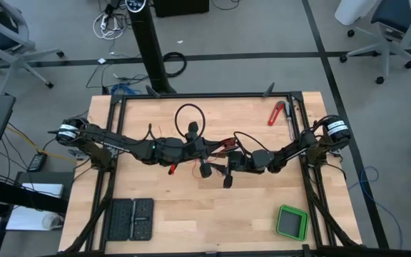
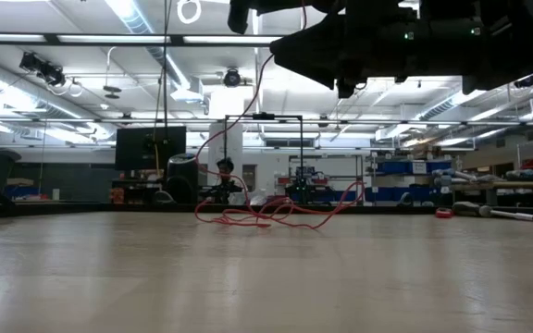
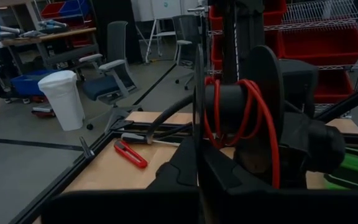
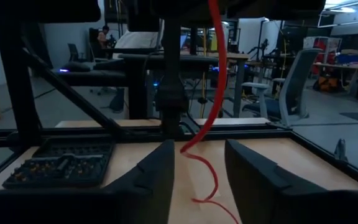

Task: Coil cords
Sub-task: Coil the red wire onto the black spool

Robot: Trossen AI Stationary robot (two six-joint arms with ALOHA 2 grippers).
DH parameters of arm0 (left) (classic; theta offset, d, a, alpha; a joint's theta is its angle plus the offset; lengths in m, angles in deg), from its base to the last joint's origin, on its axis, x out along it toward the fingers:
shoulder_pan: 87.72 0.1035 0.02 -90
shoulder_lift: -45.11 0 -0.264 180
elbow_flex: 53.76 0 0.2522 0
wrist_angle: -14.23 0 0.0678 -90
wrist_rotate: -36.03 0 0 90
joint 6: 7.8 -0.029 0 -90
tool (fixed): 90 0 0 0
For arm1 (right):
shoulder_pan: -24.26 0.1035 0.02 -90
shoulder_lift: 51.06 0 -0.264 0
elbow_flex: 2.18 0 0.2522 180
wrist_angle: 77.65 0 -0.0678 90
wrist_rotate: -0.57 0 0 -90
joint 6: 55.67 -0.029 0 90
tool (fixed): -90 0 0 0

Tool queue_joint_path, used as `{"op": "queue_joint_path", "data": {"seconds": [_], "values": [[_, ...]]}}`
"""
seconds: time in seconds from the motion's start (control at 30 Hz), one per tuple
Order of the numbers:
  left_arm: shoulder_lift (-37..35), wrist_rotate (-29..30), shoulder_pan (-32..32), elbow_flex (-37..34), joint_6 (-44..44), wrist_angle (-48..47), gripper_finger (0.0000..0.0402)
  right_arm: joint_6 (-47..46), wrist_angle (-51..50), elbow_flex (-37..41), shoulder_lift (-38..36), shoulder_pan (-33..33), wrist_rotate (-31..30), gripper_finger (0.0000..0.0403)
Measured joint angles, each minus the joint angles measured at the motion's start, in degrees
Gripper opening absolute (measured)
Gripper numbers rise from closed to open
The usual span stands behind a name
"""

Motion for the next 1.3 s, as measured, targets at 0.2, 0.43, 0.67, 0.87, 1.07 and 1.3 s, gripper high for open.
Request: {"op": "queue_joint_path", "data": {"seconds": [0.2, 0.43, 0.67, 0.87, 1.07, 1.3], "values": [[0.00, -0.16, 0.00, 0.00, 0.00, -0.04, 0.0001, -0.03, -0.08, 0.00, 0.00, 0.00, 0.04, 0.0057], [0.00, -0.14, 0.00, 0.00, -0.18, -0.31, 0.0001, -0.56, -2.10, 0.00, 0.00, 0.00, 1.99, 0.0011], [-0.24, -0.14, -0.15, 0.00, -0.26, -1.26, 0.0001, -1.10, -7.48, 0.00, 0.00, 0.00, -1.76, 0.0003], [-2.31, -0.11, -0.31, 0.00, -0.43, -5.16, 0.0001, -0.52, -17.38, -0.01, -3.43, -0.22, -10.21, 0.0002], [-7.79, 1.73, -0.31, 0.06, 1.44, -17.34, 0.0001, 2.02, -31.92, 0.00, -12.55, -0.22, -18.02, 0.0002], [-9.29, 5.45, 0.28, 0.07, 2.40, -29.99, 0.0001, 3.08, -40.11, 0.00, -22.90, 0.36, -19.66, 0.0002]]}}
